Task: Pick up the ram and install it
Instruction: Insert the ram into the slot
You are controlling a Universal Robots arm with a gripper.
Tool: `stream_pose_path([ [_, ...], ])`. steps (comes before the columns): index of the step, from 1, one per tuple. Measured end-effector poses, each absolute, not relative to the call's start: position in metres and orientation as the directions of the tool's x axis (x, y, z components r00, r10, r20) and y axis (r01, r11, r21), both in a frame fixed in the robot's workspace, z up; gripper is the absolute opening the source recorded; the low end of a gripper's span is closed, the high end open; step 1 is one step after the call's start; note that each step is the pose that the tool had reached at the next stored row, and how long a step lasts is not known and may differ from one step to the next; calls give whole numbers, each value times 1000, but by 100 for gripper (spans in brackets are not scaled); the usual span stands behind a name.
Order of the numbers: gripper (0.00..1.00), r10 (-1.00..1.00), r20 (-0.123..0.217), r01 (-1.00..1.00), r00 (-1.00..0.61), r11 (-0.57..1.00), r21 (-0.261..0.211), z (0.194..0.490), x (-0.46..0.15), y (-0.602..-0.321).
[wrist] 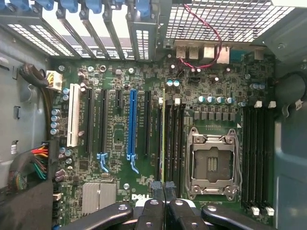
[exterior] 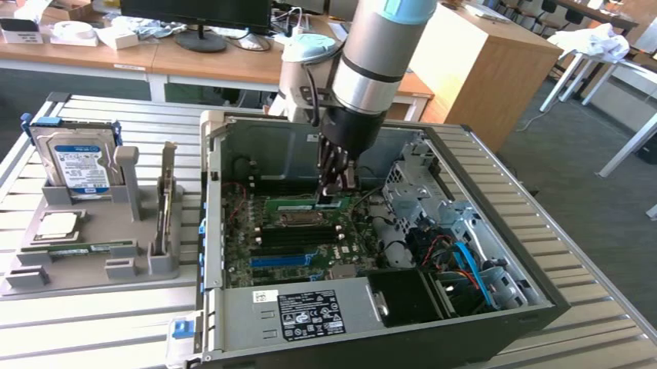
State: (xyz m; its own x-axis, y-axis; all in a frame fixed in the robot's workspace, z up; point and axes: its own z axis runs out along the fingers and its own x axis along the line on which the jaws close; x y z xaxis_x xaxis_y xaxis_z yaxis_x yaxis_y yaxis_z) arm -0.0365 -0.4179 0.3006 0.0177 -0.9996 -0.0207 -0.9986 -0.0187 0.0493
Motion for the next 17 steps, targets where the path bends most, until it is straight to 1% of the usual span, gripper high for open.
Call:
stream_pose_path([
  [17, 11, -1000, -21, -999, 18, -19, 49, 284, -37, -418],
])
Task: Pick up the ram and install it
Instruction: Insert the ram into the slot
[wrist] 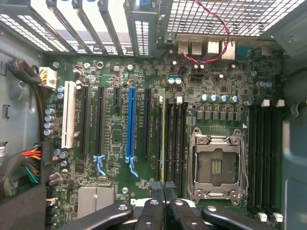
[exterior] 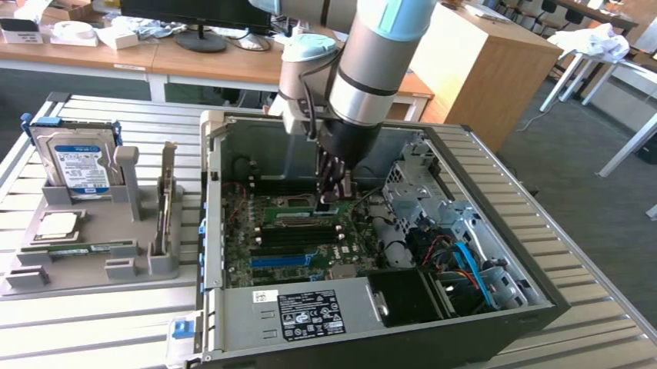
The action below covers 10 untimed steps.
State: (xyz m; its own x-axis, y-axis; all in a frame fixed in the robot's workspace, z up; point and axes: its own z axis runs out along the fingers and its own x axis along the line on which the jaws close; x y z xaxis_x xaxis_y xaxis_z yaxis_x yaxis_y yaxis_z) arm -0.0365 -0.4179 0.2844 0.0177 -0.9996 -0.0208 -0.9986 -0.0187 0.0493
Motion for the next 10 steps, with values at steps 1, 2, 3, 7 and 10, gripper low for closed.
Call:
stream_pose_path([
  [1, 11, -1000, -21, -999, 18, -19, 49, 283, -37, -418],
  [2, 11, -1000, -21, -999, 18, -19, 49, 282, -37, -418],
  [3, 11, -1000, -21, -999, 18, -19, 49, 282, -37, -418],
  [7, 11, -1000, -21, -999, 18, -19, 49, 278, -36, -418],
  [10, 11, -1000, -21, -999, 18, -19, 49, 275, -36, -418],
])
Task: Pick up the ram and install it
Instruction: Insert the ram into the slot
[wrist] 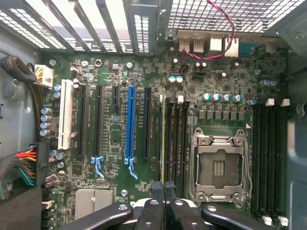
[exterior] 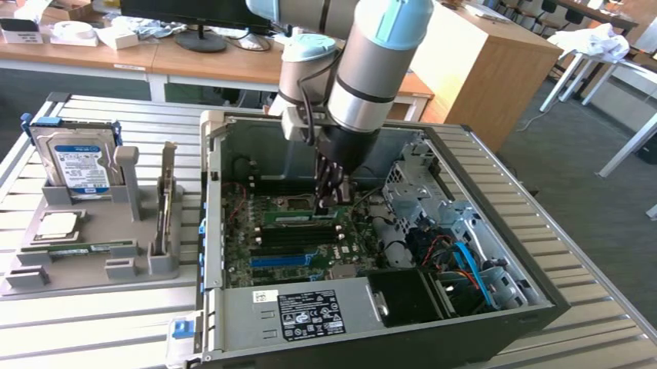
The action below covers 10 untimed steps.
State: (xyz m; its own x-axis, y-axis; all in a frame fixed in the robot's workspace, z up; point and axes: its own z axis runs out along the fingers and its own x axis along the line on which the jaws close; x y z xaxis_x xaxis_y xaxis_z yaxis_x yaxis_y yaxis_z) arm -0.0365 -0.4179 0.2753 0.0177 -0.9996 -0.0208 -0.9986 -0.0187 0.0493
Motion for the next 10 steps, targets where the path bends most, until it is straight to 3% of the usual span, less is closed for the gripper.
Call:
stream_pose_path([
  [10, 11, -1000, -21, -999, 18, -19, 49, 268, -37, -418],
])
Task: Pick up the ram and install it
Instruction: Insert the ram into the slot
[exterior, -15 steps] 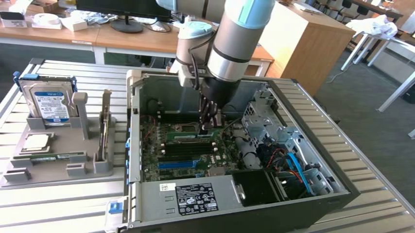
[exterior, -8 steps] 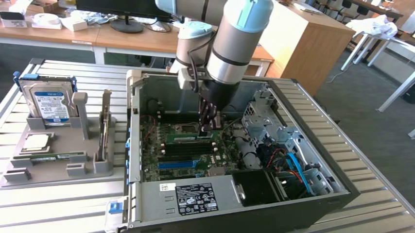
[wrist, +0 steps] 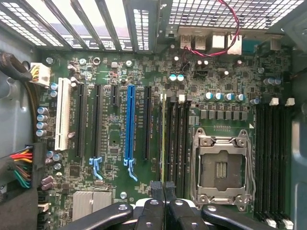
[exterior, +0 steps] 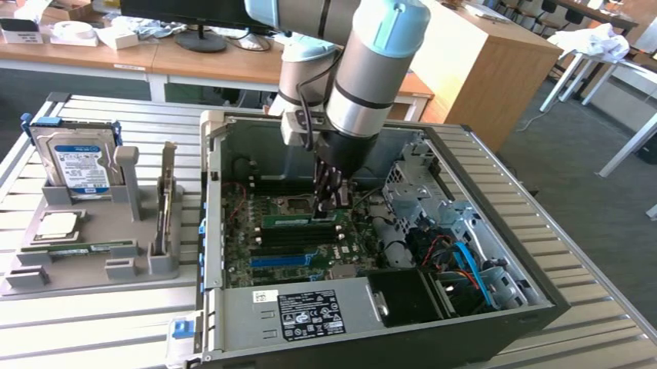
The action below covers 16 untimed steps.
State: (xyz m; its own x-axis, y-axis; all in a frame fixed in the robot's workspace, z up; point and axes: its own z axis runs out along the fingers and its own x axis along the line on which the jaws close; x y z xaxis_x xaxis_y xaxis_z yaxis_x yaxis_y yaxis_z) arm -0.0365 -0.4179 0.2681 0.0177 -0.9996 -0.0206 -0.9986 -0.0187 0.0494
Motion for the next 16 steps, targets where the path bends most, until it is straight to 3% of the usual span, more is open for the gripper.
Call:
stream_pose_path([
  [16, 11, -1000, -21, -999, 18, -19, 50, 259, -30, -418],
])
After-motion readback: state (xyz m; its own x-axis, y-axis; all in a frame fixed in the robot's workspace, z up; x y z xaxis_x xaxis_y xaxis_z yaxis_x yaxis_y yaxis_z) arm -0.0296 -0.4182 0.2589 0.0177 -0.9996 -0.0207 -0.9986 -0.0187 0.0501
